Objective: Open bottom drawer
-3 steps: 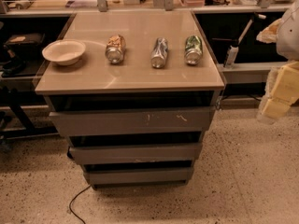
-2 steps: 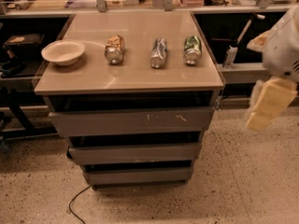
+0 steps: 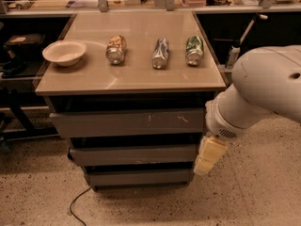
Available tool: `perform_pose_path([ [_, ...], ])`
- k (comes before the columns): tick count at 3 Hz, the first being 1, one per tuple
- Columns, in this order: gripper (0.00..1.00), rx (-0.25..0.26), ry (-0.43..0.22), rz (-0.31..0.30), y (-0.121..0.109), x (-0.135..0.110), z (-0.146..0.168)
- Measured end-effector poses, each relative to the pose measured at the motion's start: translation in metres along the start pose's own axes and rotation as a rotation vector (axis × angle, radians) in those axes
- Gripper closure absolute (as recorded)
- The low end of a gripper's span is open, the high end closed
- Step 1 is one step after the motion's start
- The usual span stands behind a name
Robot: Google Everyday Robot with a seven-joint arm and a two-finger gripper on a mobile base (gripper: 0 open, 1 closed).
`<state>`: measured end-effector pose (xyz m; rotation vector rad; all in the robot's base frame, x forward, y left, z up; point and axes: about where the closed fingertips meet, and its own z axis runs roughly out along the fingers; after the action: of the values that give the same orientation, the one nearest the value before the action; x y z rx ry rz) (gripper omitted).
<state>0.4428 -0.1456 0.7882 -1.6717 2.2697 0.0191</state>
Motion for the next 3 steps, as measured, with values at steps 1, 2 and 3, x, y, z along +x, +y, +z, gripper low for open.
perform_pose_path([
  [1,0.00,0.000,0.000,0.000,0.000,0.000,0.000],
  [2,0.00,-0.076,-0.028,0.039,0.025,-0.004,0.041],
  [3,0.00,-0.187,-0.052,0.055,0.070,-0.021,0.118],
])
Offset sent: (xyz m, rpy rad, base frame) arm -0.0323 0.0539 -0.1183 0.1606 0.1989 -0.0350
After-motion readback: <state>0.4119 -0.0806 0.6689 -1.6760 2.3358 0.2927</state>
